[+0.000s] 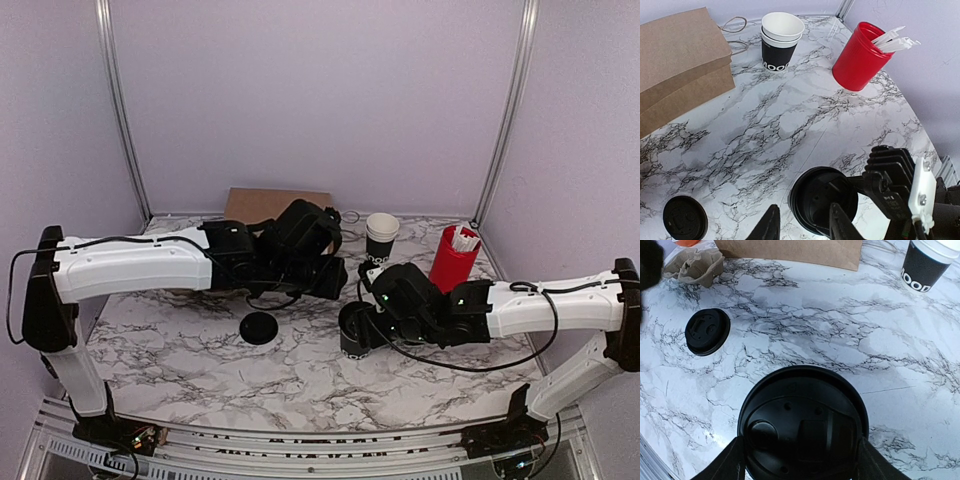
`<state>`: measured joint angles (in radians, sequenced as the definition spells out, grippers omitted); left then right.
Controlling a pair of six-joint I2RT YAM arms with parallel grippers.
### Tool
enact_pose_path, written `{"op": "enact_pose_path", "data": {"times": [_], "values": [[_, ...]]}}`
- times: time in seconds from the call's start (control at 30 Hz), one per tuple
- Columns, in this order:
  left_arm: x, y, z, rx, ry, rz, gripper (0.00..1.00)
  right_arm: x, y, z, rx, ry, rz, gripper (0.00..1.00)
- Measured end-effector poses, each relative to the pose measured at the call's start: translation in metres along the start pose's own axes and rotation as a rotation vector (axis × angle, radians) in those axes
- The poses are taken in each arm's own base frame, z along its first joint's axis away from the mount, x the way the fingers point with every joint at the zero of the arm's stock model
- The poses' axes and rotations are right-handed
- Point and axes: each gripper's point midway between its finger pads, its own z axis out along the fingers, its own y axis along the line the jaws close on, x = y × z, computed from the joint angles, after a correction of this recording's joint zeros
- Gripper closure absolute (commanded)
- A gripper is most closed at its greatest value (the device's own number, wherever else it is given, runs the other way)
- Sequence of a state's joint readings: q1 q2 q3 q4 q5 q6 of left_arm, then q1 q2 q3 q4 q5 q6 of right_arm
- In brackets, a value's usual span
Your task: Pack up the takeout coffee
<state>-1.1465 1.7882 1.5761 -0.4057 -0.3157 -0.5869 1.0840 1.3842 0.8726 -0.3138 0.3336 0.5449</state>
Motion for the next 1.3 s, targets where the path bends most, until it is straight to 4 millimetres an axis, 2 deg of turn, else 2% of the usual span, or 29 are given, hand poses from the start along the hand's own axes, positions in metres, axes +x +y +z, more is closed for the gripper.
{"op": "enact_pose_path", "data": {"times": [0.1, 0.2, 0.23, 0.27, 0.37, 0.6, 0.7, 0.8, 0.93, 1.03, 1.2, 1.3], "values": [[0.016, 0.003, 0.019, -0.022, 0.041, 0.008, 0.7, -0.001, 0.001, 0.001, -0.003, -0.002, 0.001, 0.36], [0.059, 0.008, 0.059, -0.05, 0.151, 0.023, 0.72, -0.001, 0.002, 0.001, -0.005, -0.004, -0.002, 0.36], [0.066, 0.007, 0.066, -0.041, 0.162, 0.015, 0.72, 0.0, -0.002, 0.001, 0.01, -0.003, 0.0, 0.36], [0.06, 0.003, 0.067, -0.018, 0.149, 0.0, 0.72, -0.002, -0.005, 0.001, 0.013, -0.006, 0.008, 0.36], [0.062, 0.002, 0.067, -0.012, 0.151, -0.008, 0.72, -0.001, -0.005, 0.0, 0.015, -0.004, 0.006, 0.36], [0.06, 0.004, 0.059, -0.017, 0.134, -0.013, 0.71, -0.001, -0.002, 0.001, 0.006, -0.007, 0.003, 0.35], [0.057, 0.005, 0.048, -0.027, 0.134, 0.007, 0.71, -0.002, 0.001, 0.002, -0.003, -0.01, 0.001, 0.36], [0.037, 0.002, 0.027, -0.021, 0.098, 0.013, 0.71, -0.002, 0.001, 0.002, -0.006, -0.01, -0.003, 0.36], [-0.008, -0.011, -0.005, 0.022, -0.006, -0.006, 0.73, -0.002, 0.005, 0.002, -0.024, -0.009, -0.017, 0.36], [-0.025, -0.016, -0.019, 0.039, -0.05, -0.016, 0.74, 0.0, 0.012, 0.002, -0.056, -0.008, -0.043, 0.35], [-0.019, -0.011, -0.017, 0.022, -0.039, -0.012, 0.74, 0.002, 0.025, 0.002, -0.121, -0.015, -0.11, 0.29], [-0.008, 0.003, -0.012, -0.002, -0.012, -0.018, 0.74, 0.003, 0.03, 0.004, -0.149, -0.014, -0.154, 0.21]]}}
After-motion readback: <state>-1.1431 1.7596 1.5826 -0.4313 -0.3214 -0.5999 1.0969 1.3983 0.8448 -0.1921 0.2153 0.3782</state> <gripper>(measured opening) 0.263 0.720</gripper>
